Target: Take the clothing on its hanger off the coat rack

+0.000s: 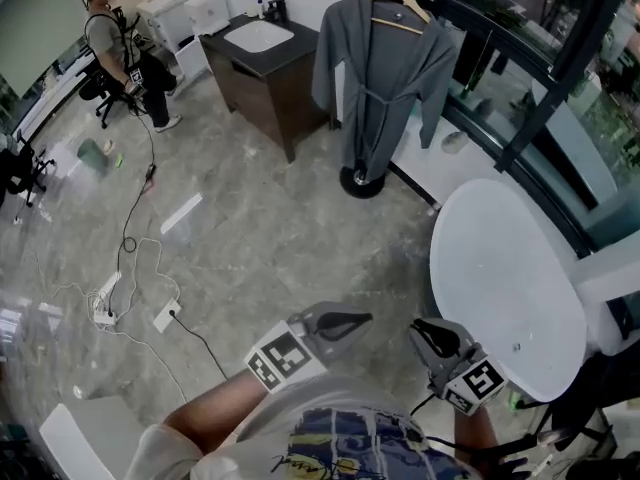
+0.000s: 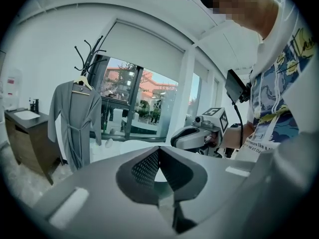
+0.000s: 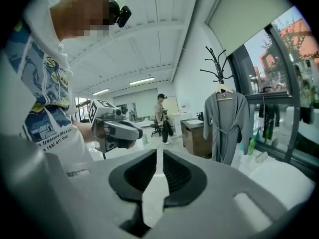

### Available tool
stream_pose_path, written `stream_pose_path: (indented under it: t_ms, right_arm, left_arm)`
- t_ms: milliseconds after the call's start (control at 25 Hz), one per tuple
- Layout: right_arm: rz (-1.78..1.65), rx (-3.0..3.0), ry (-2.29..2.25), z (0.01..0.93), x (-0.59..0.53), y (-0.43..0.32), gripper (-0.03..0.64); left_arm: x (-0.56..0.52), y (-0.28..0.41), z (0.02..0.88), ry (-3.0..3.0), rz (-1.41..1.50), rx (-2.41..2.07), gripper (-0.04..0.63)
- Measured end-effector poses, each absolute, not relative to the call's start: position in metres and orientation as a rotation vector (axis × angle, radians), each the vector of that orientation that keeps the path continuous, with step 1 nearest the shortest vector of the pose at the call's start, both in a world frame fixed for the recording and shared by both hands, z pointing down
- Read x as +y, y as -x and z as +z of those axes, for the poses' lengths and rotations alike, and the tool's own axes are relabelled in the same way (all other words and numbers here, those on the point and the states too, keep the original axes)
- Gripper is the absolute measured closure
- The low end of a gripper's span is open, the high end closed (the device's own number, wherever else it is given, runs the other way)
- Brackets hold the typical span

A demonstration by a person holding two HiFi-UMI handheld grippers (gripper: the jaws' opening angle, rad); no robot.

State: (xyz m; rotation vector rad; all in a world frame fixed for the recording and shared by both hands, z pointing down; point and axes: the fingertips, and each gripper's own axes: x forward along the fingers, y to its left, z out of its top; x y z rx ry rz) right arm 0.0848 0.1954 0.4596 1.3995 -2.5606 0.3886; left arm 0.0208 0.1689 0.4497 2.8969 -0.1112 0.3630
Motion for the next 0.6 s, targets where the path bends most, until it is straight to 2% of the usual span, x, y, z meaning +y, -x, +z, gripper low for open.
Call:
stream_pose_path:
  t_ms: [600]
  right_arm:
    - [0.374, -2.587, -1.298, 0.447, 0.011, -0.063, 0.577]
  left_arm:
    - [0.0, 0.011, 0.448, -2.875, 0.33, -0.225, 0.592]
